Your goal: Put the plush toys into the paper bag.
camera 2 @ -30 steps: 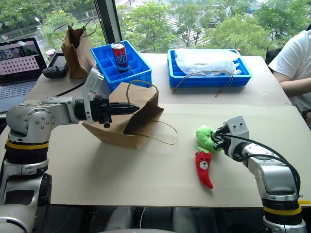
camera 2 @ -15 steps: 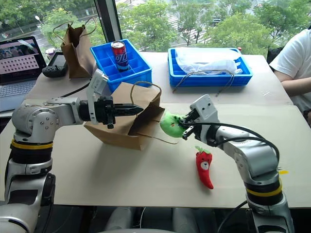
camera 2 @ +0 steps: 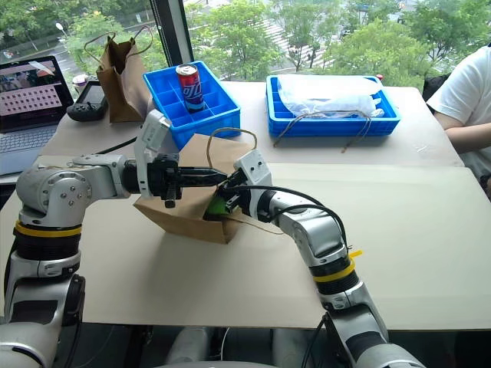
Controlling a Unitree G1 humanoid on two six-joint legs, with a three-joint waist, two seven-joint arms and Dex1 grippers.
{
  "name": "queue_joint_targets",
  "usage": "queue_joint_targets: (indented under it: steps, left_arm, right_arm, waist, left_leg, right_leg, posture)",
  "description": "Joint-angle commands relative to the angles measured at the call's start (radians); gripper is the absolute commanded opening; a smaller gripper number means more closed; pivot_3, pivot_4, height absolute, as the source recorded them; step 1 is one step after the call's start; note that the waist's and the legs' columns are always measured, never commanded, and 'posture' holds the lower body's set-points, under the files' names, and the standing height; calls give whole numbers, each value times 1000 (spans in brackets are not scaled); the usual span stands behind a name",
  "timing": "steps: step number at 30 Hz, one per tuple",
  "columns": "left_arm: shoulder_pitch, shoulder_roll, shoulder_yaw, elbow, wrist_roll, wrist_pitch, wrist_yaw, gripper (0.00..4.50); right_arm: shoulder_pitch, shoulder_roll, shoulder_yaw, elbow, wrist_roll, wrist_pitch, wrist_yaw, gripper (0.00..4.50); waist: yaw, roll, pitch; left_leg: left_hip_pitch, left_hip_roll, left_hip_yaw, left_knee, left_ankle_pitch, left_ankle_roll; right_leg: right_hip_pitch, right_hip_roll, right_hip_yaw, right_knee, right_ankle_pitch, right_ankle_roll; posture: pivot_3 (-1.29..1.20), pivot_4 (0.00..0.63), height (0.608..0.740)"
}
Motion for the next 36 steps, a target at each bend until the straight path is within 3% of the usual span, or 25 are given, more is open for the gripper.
queue_joint_targets:
  steps: [1, 6, 11, 16, 22, 27, 31, 36]
  left_arm:
    - [-8, 8, 10, -32, -21, -5, -11, 0]
    - [-5, 5, 2, -28, -13, -14, -16, 0]
    - [-8, 5, -13, -24, -22, -16, -54, 0]
    - [-26, 1, -46, 2, -1, -40, -97, 0]
    - [-54, -3, -88, 42, 27, -72, -139, 0]
    - [-68, -4, -104, 58, 41, -82, -165, 0]
    - [-79, -3, -119, 68, 53, -93, -184, 0]
    - [-71, -1, -111, 42, 37, -68, -183, 0]
  right_arm:
    - [19, -14, -52, -49, 38, -22, 30, 2365]
    - [126, -145, -135, -225, 76, 126, 17, 4034]
    - [254, -306, -276, -496, 136, 322, -21, 4034]
    - [449, -478, -497, -755, 190, 556, -19, 4034]
    - [575, -431, -619, -909, 197, 731, -74, 4034]
    - [711, -342, -573, -933, 171, 723, -127, 4034]
    - [774, -257, -447, -849, 133, 612, -182, 2950]
    - [733, -339, -437, -830, 116, 502, -131, 1334]
  waist:
    - [0, 0, 0]
    - [4, 0, 0]
    - [1, 0, 0]
    - [3, 0, 0]
    - [0, 0, 0]
    - [1, 0, 0]
    - [-2, 0, 0]
    - [-4, 0, 0]
  left_leg:
    - [0, 0, 0, 0, 0, 0]
    - [0, 0, 0, 0, 0, 0]
    - [0, -1, 0, 0, 0, 0]
    - [0, -1, 0, -1, 0, 0]
    - [2, -1, -2, 0, 0, 0]
    - [0, -1, -3, 0, 0, 0]
    - [0, -1, -4, 0, 0, 0]
    - [1, -1, -5, 1, 0, 0]
  right_leg:
    - [0, 0, 0, 1, 0, 0]
    - [1, -1, -1, 2, 0, 0]
    - [0, -2, -1, -1, 0, 0]
    - [1, -1, -1, -1, 0, 0]
    - [2, 0, 1, -1, 0, 0]
    - [2, 1, 2, -2, -1, 0]
    - [2, 1, 2, -3, -1, 0]
    - [2, 2, 3, -2, -1, 0]
  posture:
    - [0, 150, 724]
    - [0, 150, 724]
    - [0, 150, 724]
    - [0, 150, 724]
    - [0, 150, 724]
    - [0, 150, 724]
    - [0, 150, 724]
    - [0, 150, 724]
